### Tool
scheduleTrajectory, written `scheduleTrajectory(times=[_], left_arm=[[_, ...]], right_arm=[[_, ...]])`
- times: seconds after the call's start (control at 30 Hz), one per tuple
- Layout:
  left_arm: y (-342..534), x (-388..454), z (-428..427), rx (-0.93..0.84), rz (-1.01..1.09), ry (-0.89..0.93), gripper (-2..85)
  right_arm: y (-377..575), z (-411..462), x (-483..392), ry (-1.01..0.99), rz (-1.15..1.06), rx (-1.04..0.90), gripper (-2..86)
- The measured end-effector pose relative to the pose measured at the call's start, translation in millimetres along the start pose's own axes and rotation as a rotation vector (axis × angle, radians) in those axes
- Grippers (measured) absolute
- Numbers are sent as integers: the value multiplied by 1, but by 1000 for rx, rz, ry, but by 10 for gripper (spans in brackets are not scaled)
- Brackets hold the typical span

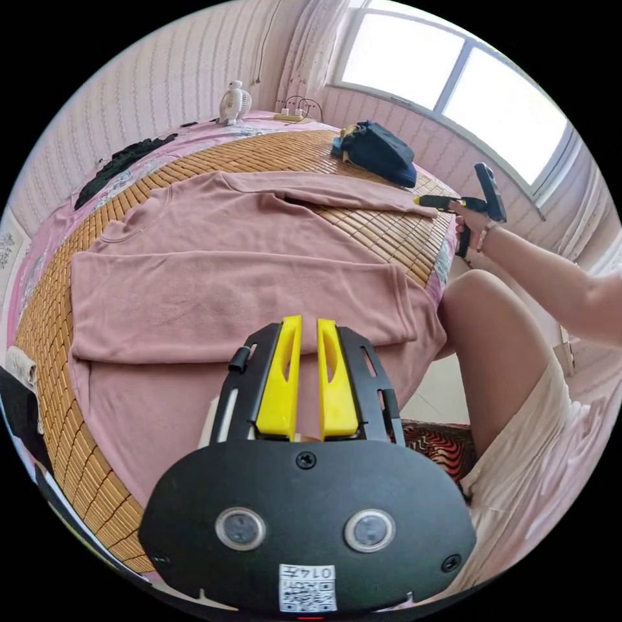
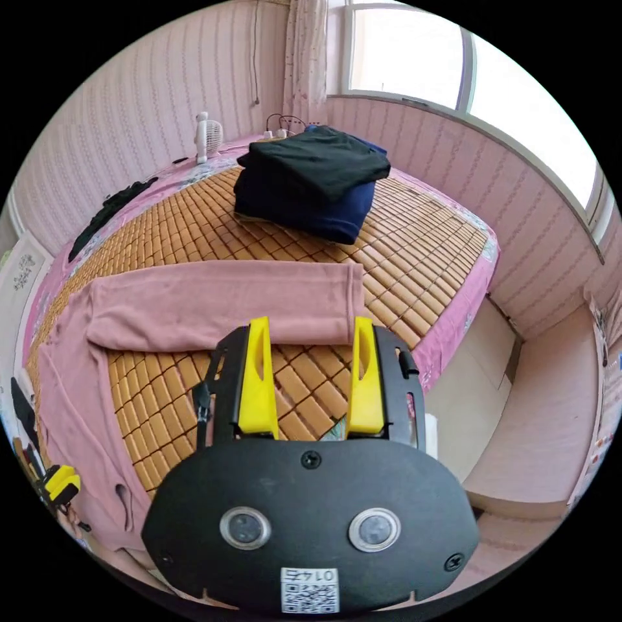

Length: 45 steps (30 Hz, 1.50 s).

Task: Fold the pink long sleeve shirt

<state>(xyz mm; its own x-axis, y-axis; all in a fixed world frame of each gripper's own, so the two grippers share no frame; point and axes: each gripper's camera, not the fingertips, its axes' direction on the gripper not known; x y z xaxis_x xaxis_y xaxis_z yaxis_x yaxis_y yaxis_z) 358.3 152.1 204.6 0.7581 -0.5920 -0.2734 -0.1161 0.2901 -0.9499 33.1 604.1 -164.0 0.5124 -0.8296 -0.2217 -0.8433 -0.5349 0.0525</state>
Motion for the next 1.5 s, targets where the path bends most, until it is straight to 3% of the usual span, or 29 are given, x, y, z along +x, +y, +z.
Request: scheduleTrajectory(times=[0.1, 0.37, 0.5, 0.7, 0.77, 0.87, 0.93, 1.03, 1.07, 1.3, 1.5], left_arm=[[-4, -6, 29, -103, -9, -36, 41], [0, -26, 31, -56, -18, -19, 26], [5, -39, 27, -39, -45, 1, 4], [38, -82, -27, 134, -207, 118, -9], [64, -102, -66, 199, -259, 85, -9], [106, -129, -112, 226, -330, 10, -8], [134, -144, -135, 212, -375, -52, -6], [178, -168, -161, 166, -463, -149, 6], [191, -177, -168, 150, -487, -177, 10], [205, -226, -174, 183, -511, -177, 58], [137, -314, -152, 273, -497, -108, 78]], right_arm=[[-4, 23, 13, 5, -10, -31, 153], [-18, 30, 15, -127, -113, -91, 41], [-30, -28, -4, -438, -163, 149, 32], [-32, -163, -101, -953, -558, 594, 37], [-14, -193, -135, -1117, -733, 631, 43], [41, -210, -193, -1291, -1053, 490, 66], [100, -187, -234, -1263, -1262, 235, 89], [150, -139, -251, -1219, -1324, -95, 105], [154, -132, -250, -1219, -1312, -126, 106], [109, -96, -248, -939, -1141, -44, 108], [21, -43, -283, -693, -882, 47, 127]])
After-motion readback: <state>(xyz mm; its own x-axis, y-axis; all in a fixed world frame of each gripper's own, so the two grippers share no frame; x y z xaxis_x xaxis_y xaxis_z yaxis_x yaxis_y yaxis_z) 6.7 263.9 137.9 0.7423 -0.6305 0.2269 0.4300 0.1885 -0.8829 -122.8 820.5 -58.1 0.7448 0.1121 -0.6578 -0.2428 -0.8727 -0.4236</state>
